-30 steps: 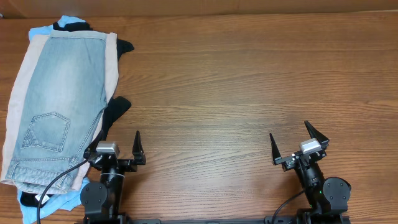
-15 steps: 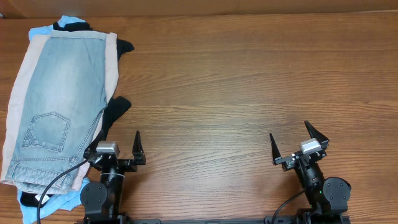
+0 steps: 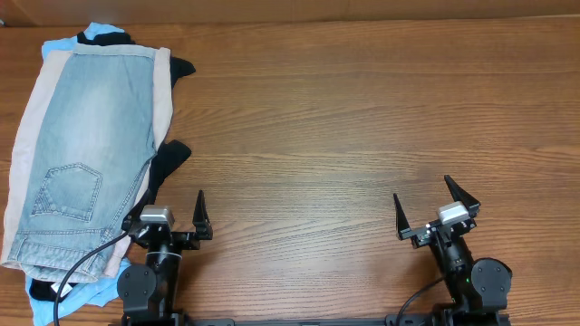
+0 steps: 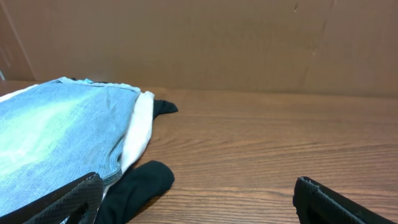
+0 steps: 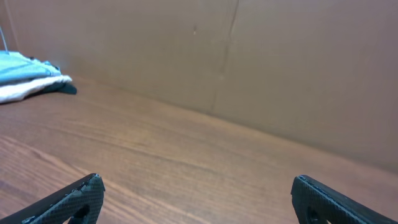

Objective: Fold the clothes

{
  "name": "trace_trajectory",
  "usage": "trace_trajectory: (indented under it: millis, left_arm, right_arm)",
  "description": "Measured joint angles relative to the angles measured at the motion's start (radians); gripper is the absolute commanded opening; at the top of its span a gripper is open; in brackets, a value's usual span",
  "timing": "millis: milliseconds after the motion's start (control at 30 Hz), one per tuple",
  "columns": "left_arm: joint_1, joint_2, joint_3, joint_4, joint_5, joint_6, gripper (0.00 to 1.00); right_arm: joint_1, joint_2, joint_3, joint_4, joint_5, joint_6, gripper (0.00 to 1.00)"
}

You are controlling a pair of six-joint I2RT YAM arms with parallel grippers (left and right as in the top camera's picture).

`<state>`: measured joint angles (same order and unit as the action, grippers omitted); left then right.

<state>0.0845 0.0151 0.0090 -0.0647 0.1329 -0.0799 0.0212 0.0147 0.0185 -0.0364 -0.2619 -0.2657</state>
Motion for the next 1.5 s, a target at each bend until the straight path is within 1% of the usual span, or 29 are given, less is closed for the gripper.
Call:
trace_trajectory:
  millis: [400,533,633,733,833,967,1133,1267,1433,1500]
  left_arm:
    - [0.0,0.0,0.0,0.012,0.005,0.0,1.0]
    - [0.0,0.0,0.0,0.039,0.008,0.0,1.0]
    - [0.0,0.0,0.004,0.029,0.012,0.0,1.0]
    - [0.0,0.005,0.032,0.002,0.012,0.0,1.0]
    - [0.0,0.049,0.093,-0.018,0.013,0.0,1.0]
    - [0.0,0.153,0.183,-0.018,0.021,0.001,1.0]
    - [0.0,0.35,0.317,-0.061,0.051,0.003,1.0]
    - [0.0,0.549,0.485,-0.169,0.064,0.004,1.0]
    - [0.0,0.774,0.752,-0.391,0.091,0.004,1.0]
    - [0.0,0.85,0.851,-0.474,0.099,0.004,1.0]
  right_arm:
    - [0.0,0.0,0.0,0.029,0.0,0.005,1.0]
    - [0.0,0.0,0.0,0.055,0.0,0.016,1.0]
    - [0.0,0.0,0.0,0.063,0.0,0.035,1.0]
    - [0.0,0.0,0.003,0.062,0.0,0.054,1.0]
    - [0.0,0.0,0.031,0.059,0.0,0.063,1.0]
    - [0.0,0.0,0.09,0.047,0.0,0.069,1.0]
    - [0.0,0.026,0.176,-0.013,-0.001,0.074,1.0]
    - [0.0,0.117,0.264,-0.094,0.0,0.077,1.0]
    - [0.0,0.309,0.423,-0.204,-0.02,0.079,1.0]
    - [0.0,0.418,0.508,-0.249,-0.04,0.078,1.0]
